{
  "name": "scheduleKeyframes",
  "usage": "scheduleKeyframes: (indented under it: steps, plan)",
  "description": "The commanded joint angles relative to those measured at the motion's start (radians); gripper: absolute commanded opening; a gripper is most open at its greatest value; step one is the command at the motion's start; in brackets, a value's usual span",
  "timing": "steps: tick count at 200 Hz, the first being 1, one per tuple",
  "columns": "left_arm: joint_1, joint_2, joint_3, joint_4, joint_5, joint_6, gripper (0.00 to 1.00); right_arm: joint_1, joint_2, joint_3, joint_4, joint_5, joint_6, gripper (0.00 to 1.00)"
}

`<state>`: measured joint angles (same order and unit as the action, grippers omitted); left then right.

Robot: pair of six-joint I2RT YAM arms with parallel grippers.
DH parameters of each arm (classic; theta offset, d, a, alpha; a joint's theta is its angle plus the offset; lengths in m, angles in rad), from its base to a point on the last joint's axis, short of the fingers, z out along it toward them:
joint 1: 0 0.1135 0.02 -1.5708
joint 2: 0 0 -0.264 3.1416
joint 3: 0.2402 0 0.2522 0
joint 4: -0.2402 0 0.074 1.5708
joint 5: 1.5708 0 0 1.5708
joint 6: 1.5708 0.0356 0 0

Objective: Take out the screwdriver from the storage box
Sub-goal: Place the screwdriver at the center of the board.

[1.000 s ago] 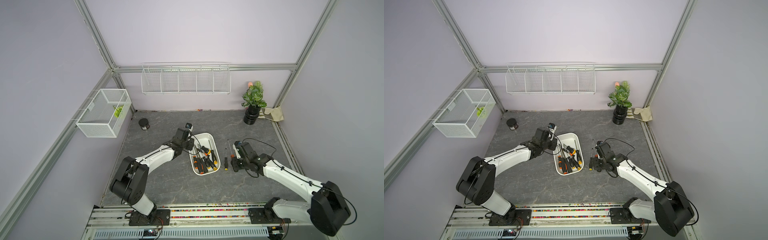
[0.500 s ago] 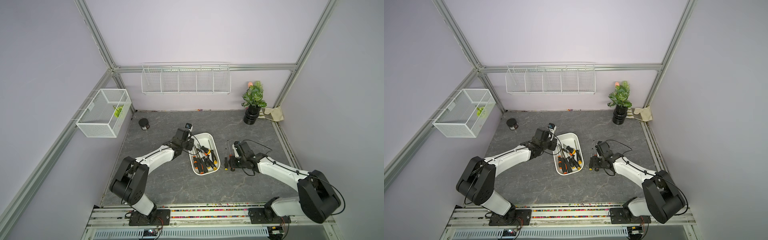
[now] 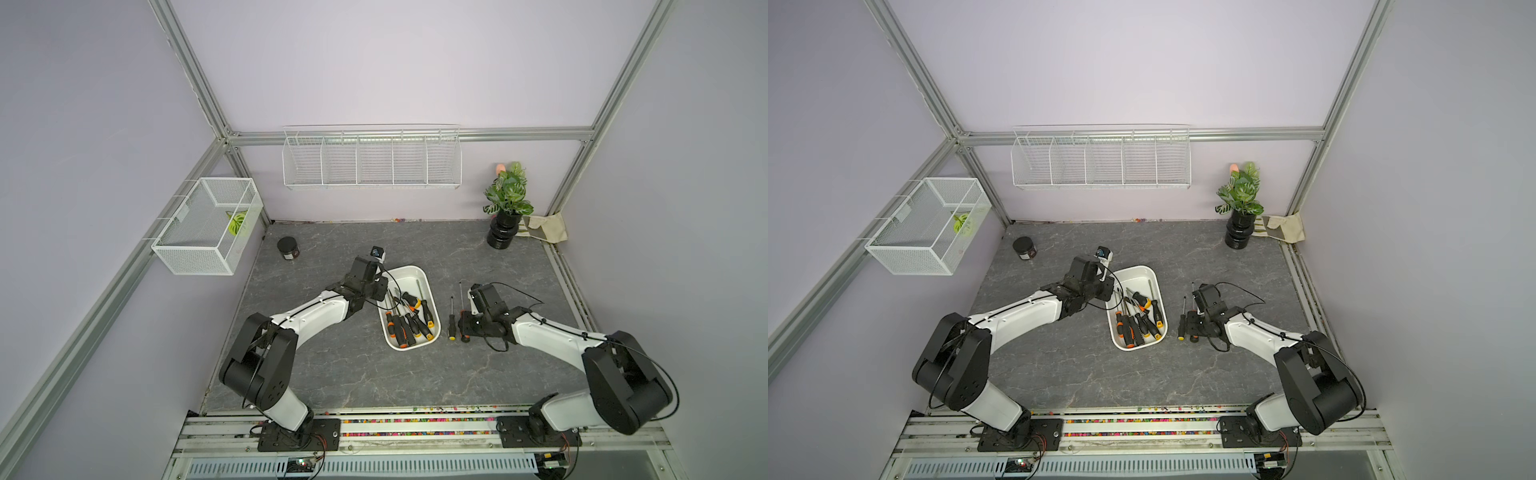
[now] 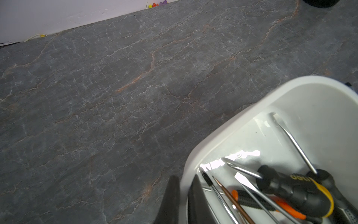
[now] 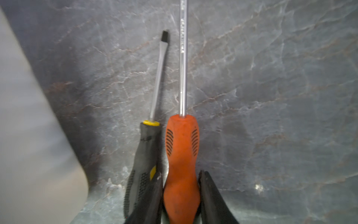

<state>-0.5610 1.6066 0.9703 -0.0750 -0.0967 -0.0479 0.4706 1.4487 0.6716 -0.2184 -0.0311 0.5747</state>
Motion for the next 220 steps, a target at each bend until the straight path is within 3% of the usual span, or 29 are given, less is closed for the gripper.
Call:
scheduleKeyframes:
  steps: [1,87,147,220]
  plan:
    - [0.001,0.002,-0.018,0.043,-0.019,0.024,0.0,-0.007,0.016,-0.012,0.037,-0.01,0.018,0.0]
    - [0.0,-0.005,-0.024,0.052,-0.015,0.02,0.0,-0.013,0.013,-0.026,0.03,0.002,0.027,0.0]
    - [0.001,-0.004,-0.034,0.057,-0.011,0.013,0.0,-0.013,0.0,-0.035,0.028,0.005,0.031,0.31]
    - [0.0,-0.003,-0.036,0.06,-0.008,0.006,0.0,-0.013,-0.035,-0.032,0.01,0.007,0.031,0.44]
